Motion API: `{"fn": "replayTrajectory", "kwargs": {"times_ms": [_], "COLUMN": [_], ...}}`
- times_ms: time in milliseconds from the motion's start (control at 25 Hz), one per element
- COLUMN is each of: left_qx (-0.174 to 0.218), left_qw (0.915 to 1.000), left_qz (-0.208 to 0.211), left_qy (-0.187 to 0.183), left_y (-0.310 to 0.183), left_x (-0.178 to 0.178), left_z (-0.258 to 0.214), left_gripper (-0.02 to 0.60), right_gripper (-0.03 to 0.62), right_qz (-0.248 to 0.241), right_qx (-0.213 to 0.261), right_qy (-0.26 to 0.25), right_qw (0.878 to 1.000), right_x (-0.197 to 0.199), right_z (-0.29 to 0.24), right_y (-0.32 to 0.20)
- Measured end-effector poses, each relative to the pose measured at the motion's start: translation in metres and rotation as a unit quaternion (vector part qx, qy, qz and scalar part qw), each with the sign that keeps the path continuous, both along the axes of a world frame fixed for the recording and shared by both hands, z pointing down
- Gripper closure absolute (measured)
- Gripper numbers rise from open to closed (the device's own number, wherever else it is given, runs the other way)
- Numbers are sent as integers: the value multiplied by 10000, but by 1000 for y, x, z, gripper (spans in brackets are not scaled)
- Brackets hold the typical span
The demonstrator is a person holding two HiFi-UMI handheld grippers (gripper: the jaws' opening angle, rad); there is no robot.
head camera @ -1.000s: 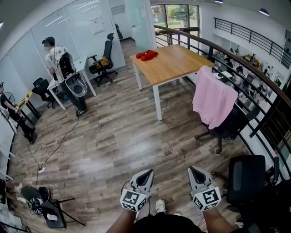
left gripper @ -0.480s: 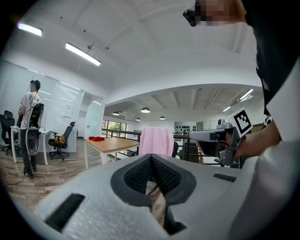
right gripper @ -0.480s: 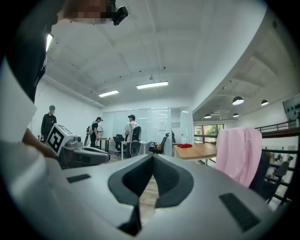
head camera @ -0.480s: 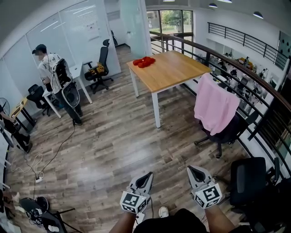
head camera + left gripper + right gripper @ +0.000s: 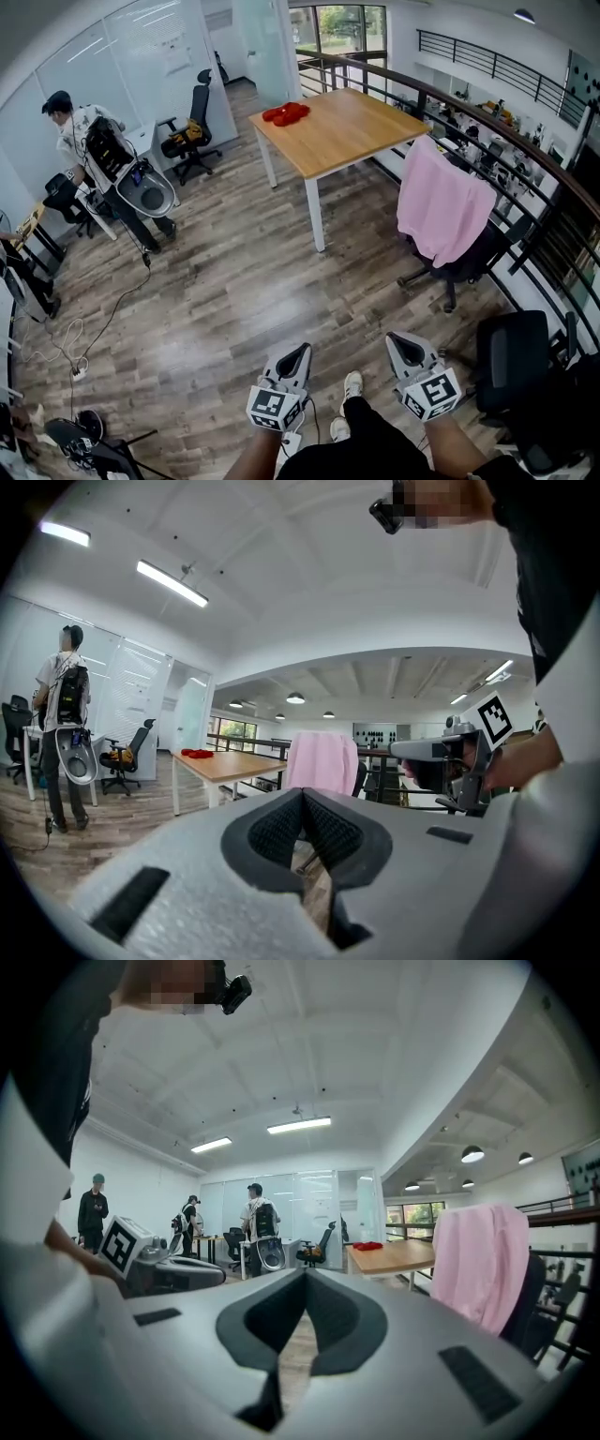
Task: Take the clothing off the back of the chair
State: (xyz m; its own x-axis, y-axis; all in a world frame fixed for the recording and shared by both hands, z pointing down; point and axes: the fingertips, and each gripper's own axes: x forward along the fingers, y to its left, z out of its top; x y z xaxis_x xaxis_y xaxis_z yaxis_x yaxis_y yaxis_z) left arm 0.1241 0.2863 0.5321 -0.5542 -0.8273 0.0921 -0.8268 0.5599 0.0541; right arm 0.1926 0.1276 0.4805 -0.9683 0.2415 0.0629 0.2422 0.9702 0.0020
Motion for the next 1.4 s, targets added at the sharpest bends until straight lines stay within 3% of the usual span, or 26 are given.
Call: {"fn": "replayTrajectory", "kwargs": {"times_ms": [160,560,1080,1400], "left_qx": [-59,-79,-399,-246], "left_qw": [9999,9996,9984,9982], "left_qz": [37,-107,230,351], "left_qy": [110,-237,-314,-414], "left_y": [-9,-40,-133,-185], "left_x": [-16,-93,-206,-267], "left_z": [1,-11,-13,-22], "left_gripper": [566,566,566,566], "right_gripper": [589,589,589,589], "right_qz": [-47,-37,79,33], "right_qx": [-41,0,-168,-91], "right_qy": [-13,-141,-122,-149], "right_qw": [10000,9999,9998,9998], "right_x": [-20,-90,-203,-255], "right_z": [2,-2,4,-2], "right_y": [-6,-42,-130,-168]}}
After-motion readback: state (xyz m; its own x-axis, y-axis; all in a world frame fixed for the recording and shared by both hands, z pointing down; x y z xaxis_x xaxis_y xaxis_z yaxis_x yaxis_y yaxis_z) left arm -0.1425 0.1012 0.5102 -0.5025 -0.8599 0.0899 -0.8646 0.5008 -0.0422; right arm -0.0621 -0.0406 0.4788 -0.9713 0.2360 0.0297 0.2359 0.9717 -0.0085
